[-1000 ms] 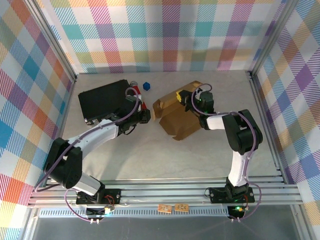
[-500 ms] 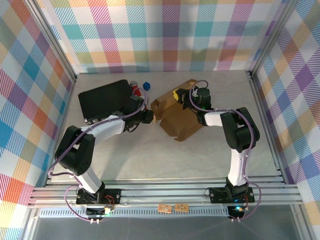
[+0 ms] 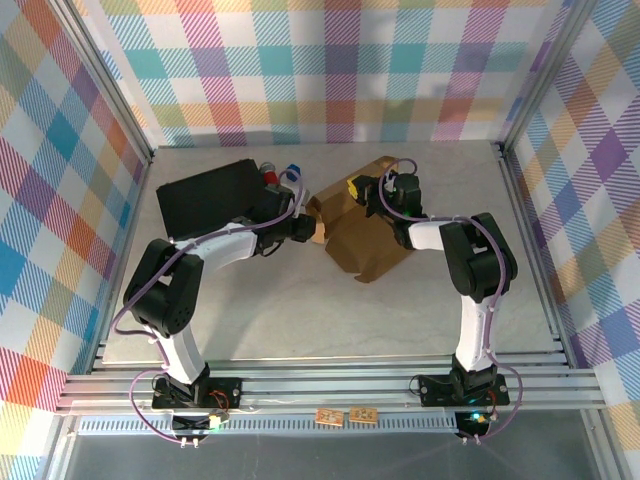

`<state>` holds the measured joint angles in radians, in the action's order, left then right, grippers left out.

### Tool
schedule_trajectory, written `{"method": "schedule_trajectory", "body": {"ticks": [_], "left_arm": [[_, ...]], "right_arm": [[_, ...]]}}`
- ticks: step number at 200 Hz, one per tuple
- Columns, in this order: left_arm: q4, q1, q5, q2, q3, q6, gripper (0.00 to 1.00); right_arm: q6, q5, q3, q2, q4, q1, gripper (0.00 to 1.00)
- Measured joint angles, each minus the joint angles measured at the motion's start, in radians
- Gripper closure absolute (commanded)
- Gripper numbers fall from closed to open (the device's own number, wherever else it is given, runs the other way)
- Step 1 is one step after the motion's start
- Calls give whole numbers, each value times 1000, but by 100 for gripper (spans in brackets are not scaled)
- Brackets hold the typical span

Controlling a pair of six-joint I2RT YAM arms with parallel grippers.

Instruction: Fold the paper box

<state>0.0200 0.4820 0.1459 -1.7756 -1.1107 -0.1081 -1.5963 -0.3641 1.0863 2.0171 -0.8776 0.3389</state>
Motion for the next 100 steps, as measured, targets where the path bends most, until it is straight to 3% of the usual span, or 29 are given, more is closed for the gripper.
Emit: {"method": "schedule_trajectory", "body": {"ticks": [100], "left_arm": [[40, 58, -13, -47, -34, 4, 66]], "right_arm": [[-4, -4, 1, 2, -4, 3, 100]]}}
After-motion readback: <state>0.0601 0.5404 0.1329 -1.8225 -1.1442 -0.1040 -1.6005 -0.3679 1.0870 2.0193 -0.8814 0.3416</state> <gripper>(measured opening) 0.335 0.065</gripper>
